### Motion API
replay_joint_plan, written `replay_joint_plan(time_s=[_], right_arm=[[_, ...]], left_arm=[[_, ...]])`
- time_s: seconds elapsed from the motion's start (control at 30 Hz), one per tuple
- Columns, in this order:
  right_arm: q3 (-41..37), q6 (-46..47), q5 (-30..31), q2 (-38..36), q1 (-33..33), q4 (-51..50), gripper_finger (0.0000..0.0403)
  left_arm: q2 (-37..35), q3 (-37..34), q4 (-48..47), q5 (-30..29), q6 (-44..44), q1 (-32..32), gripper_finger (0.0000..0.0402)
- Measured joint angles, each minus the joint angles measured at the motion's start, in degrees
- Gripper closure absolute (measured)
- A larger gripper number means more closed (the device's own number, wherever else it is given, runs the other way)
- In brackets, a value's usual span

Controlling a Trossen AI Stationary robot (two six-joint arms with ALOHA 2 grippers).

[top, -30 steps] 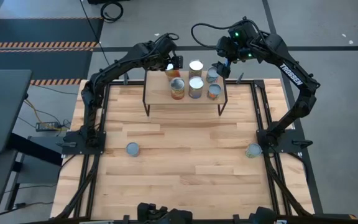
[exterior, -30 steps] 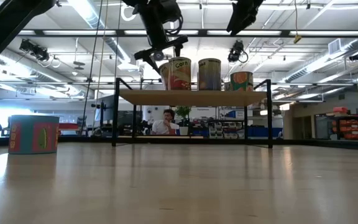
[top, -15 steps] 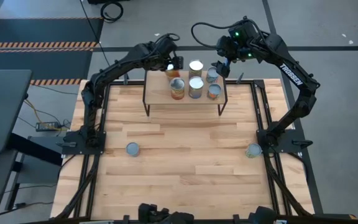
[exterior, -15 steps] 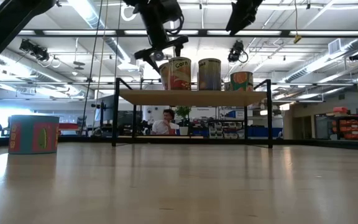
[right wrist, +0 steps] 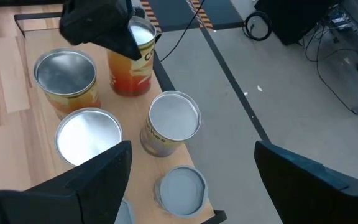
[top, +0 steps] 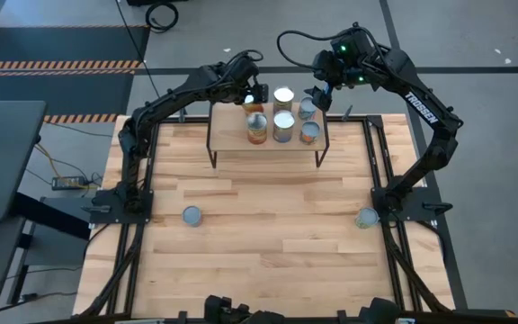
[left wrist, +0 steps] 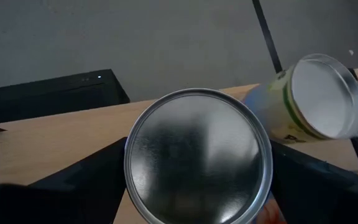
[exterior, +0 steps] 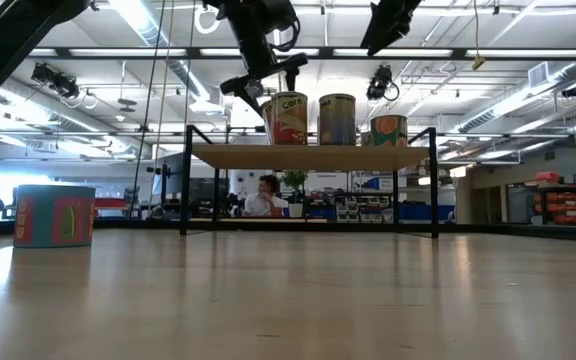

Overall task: Pick and place cans onto a shelf
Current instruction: Put the canned corn on the shelf aligned with the other canned corn

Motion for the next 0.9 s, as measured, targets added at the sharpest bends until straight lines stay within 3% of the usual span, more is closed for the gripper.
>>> replay_joint_plan(time_s=[0.4, 0.63, 0.9], right_arm=[[0.0, 0.2, 0.09, 0.0, 0.0, -0.01, 0.0057], [0.0, 1.29, 0.5, 0.0, 0.09, -0.02, 0.0057], [0.0, 1.29, 0.5, 0.01, 0.09, 0.0, 0.0057]], left_arm=[[2.05, -0.09, 2.97, -1.02, 2.5, -0.4, 0.0082], [2.62, -0.09, 4.2, -1.35, 4.87, -0.4, 0.0036], [2.62, -0.02, 4.18, -1.33, 5.33, -0.4, 0.0025]])
